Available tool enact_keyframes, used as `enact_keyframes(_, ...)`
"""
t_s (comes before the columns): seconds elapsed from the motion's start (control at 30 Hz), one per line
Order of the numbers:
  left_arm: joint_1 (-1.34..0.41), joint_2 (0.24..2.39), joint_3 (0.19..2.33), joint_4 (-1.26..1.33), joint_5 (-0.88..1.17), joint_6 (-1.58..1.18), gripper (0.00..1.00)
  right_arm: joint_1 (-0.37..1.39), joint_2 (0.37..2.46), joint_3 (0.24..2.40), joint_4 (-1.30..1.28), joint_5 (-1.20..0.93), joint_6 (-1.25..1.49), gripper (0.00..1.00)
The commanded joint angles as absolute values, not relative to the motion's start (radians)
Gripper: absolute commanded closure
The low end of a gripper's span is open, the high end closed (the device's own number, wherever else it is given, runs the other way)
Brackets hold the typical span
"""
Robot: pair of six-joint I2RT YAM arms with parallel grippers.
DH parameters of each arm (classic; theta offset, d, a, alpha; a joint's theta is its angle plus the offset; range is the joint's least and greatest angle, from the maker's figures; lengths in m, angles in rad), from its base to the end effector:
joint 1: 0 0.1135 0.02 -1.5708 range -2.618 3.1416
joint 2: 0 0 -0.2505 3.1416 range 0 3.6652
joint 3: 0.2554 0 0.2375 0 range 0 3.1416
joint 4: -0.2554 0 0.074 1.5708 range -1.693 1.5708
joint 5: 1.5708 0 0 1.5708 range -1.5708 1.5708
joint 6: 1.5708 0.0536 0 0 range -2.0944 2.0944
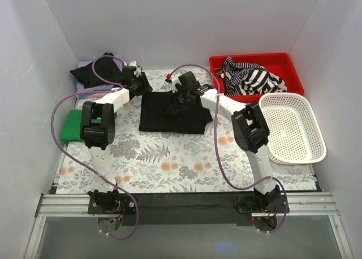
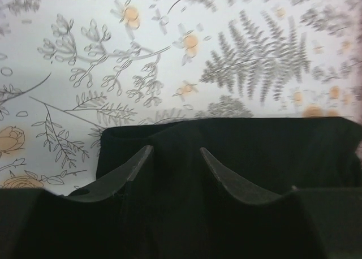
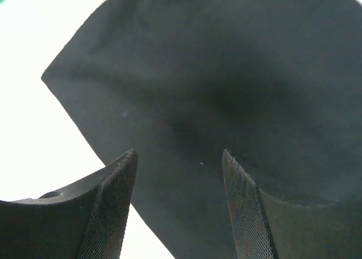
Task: Fold and stack the t-shirts
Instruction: Fold the tshirt
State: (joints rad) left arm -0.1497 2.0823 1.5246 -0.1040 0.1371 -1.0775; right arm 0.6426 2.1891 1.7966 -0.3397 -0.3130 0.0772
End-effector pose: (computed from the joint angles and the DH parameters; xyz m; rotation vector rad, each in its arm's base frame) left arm 0.4633 -0.0773 0.1831 -0.9821 2.1395 -0.7941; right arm 0.3851 0.3089 0.2016 -0.8191 2.2239 0.7202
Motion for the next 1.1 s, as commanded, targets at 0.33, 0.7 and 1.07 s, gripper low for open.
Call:
enact_keyframes(0.33,-0.144,2.135,1.539,-0.133,0.071,-1.031,0.64,0.637,2.279,1.764,-0.324,-0.268,0.095,0.33)
enact_keyframes(0.7,-0.144,2.134,1.577,-0.126,0.138,-1.011,1.00,0.647,2.302,1.707,-0.324,-0.284,0.103,0.34)
enact_keyframes(1.07,-0.141,2.184,1.742,-0.195,0.066,-0.950,1.00,0.647,2.353,1.671,-0.325,-0.262,0.118,0.35)
